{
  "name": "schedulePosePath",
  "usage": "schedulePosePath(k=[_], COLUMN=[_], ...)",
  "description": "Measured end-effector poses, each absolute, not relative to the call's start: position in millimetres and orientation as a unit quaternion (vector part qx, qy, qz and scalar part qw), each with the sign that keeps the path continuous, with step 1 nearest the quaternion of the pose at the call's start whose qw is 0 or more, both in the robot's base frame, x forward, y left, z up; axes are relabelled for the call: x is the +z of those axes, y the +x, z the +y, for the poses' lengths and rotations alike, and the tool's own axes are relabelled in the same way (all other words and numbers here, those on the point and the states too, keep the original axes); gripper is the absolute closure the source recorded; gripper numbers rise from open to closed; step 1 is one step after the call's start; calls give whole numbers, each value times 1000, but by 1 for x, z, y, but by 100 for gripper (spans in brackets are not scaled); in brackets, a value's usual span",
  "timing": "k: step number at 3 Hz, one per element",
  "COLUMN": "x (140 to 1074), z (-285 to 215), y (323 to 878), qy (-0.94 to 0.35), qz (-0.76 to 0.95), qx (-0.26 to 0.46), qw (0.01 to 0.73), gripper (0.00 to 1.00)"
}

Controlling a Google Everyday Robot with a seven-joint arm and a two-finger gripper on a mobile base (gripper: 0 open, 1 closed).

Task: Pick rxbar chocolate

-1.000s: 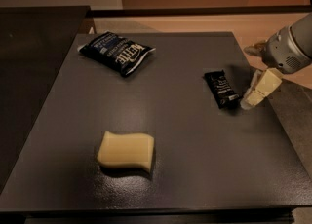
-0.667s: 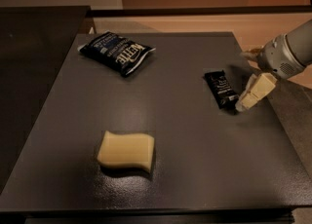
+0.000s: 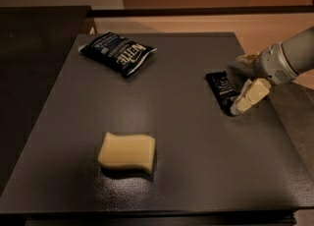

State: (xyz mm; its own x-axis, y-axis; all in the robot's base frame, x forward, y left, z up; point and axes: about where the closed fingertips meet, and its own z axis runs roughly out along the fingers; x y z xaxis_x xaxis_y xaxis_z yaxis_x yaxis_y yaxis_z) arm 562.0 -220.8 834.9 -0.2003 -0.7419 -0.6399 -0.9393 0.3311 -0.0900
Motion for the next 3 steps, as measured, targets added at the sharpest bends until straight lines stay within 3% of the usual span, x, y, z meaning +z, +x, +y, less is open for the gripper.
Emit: schedulePosePath(k=[3], x=[832], z=[-213], y=[557], qy=[-550], qz=[751], qx=[178], qw=[319], gripper=[64])
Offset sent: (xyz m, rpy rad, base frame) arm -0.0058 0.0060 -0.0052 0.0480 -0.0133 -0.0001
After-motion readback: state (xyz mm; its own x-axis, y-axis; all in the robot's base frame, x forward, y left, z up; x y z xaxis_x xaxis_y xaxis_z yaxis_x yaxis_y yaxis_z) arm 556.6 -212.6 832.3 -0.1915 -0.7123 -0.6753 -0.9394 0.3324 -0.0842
